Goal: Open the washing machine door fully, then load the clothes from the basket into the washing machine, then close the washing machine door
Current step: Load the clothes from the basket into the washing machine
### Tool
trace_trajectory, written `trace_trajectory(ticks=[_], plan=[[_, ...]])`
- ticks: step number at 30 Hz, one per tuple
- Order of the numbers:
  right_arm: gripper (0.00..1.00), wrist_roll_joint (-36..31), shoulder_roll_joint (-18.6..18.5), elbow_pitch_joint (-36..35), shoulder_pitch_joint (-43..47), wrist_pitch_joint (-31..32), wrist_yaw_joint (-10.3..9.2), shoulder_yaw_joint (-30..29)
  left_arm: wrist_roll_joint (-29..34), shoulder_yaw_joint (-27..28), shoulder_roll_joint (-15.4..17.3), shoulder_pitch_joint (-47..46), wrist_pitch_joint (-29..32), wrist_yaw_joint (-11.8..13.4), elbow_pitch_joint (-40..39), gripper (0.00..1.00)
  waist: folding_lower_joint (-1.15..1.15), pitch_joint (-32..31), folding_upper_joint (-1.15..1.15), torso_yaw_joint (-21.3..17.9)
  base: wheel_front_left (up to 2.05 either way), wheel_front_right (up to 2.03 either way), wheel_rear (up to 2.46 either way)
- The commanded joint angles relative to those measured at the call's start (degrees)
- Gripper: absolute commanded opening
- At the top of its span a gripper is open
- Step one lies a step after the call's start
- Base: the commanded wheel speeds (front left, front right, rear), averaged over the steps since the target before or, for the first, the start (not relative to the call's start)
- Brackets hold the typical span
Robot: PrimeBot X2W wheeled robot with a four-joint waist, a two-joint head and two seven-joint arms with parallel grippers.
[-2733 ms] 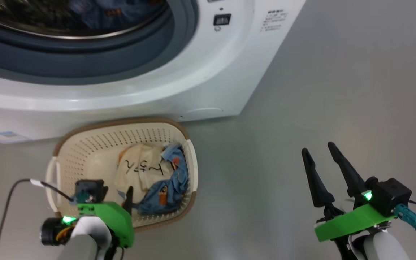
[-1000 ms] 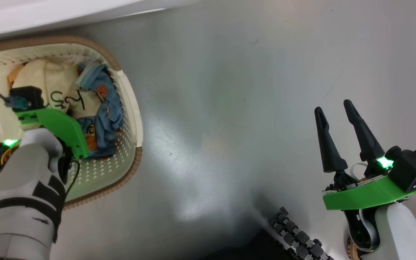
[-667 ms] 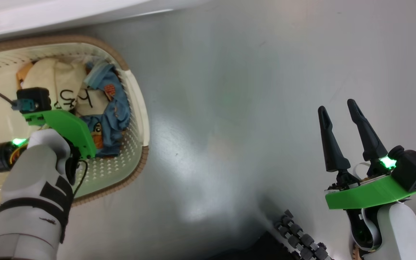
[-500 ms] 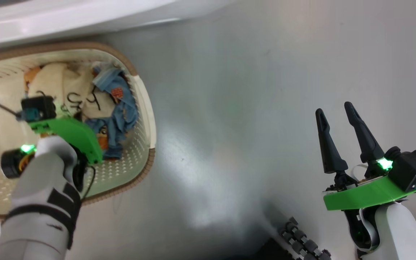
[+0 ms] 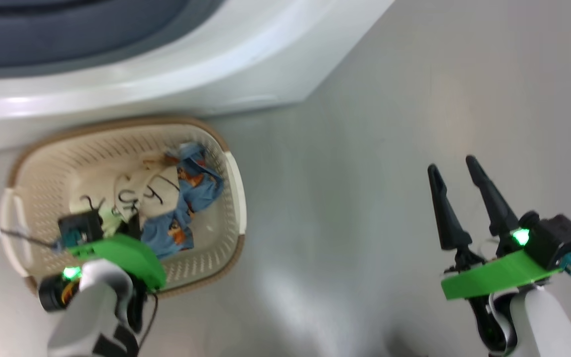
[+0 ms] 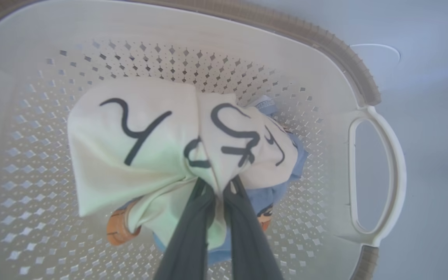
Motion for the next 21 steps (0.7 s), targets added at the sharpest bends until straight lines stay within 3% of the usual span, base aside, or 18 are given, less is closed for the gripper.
trace_trajectory(ticks=[1,7,13,21], plan=[[1.0,0.08,-0.45,-0.82,2.83,-0.27,0.09,1.24,-0.04,1.42,0.88,3.68,-0.76,0.01,-1.98,0.0,0.01,-9.42,0.0,4.13,0.0,0.0,0.0],[1.0,0.03,-0.22,0.34,7.48,-0.27,0.09,1.34,-0.65,1.93,0.65,16.51,-0.77,-0.36,-14.8,0.0,0.01,-19.56,0.0,6.87,0.0,0.0,0.0],[1.0,-0.52,-0.16,0.8,13.42,-0.27,0.09,1.22,-0.7,0.95,0.62,30.0,-0.78,2.68,-31.56,0.0,0.01,-29.4,0.0,9.88,0.0,0.0,0.0],[1.0,-1.55,0.0,0.72,18.84,-0.27,0.09,1.51,4.97,2.07,0.62,44.49,-0.78,6.69,-50.93,0.0,0.01,-37.73,0.0,11.02,0.0,0.0,0.0]])
